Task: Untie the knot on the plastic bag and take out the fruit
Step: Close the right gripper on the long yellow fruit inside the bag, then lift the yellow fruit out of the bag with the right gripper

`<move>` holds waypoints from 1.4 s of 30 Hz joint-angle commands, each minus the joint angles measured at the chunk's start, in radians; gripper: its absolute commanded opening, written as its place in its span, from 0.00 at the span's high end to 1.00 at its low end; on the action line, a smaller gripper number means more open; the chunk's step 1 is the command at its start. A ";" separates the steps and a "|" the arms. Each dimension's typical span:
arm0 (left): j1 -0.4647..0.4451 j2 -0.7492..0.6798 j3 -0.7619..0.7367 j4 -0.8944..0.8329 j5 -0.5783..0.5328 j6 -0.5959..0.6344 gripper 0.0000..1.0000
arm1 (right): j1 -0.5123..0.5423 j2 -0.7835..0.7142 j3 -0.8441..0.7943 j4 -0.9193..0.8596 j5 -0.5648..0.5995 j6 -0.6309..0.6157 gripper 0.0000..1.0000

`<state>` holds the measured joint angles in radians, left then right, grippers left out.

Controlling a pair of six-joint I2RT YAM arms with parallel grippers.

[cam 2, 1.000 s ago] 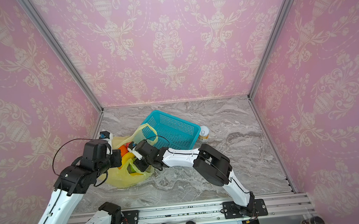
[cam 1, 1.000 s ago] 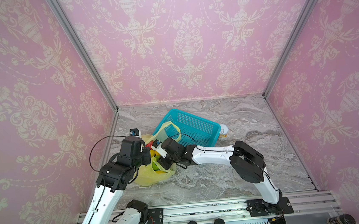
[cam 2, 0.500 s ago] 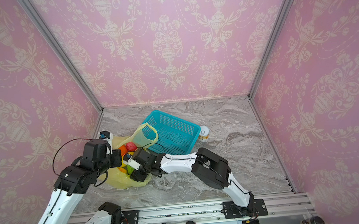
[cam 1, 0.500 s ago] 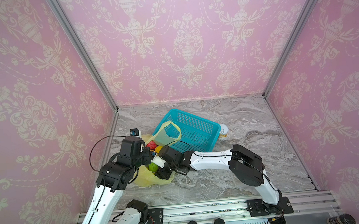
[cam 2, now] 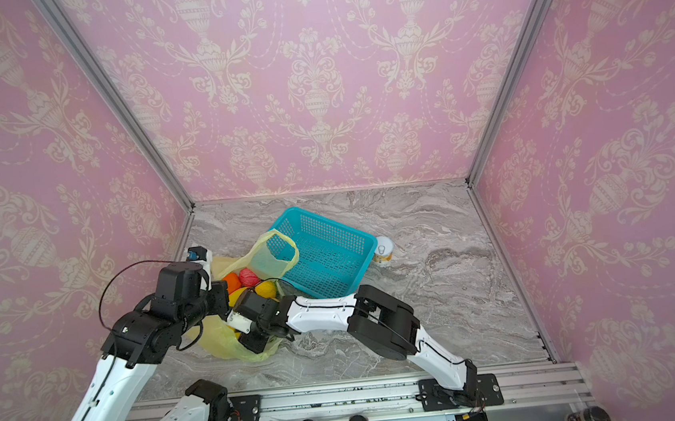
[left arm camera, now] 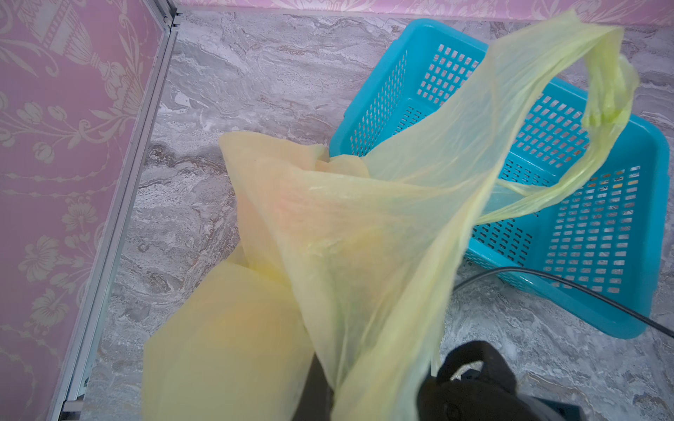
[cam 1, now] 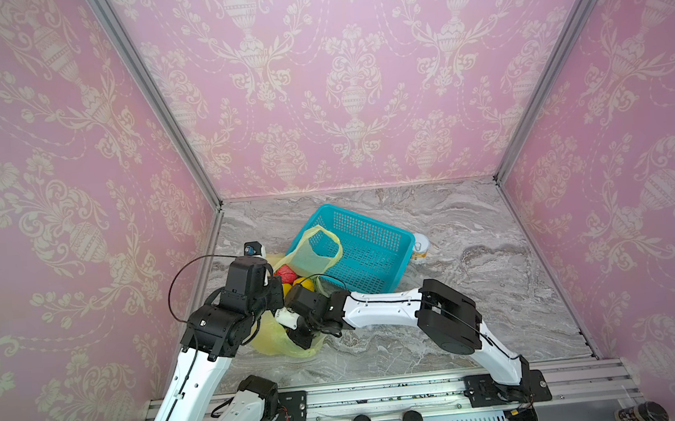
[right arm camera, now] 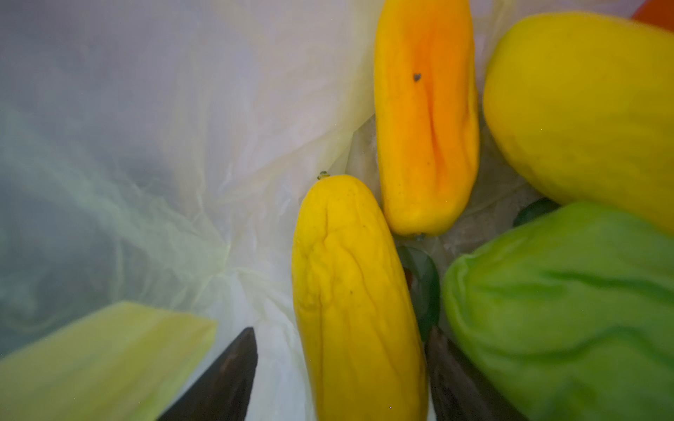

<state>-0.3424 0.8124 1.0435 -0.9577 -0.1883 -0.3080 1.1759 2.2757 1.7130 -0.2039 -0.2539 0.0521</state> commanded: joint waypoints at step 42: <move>0.008 0.004 -0.013 0.006 0.006 0.005 1.00 | -0.082 -0.778 -0.763 0.468 0.360 0.182 0.86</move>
<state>-0.3424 0.8131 1.0416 -0.9577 -0.1883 -0.3080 1.1007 1.5669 0.9768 0.1925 0.0250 0.1871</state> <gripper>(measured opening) 0.047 0.341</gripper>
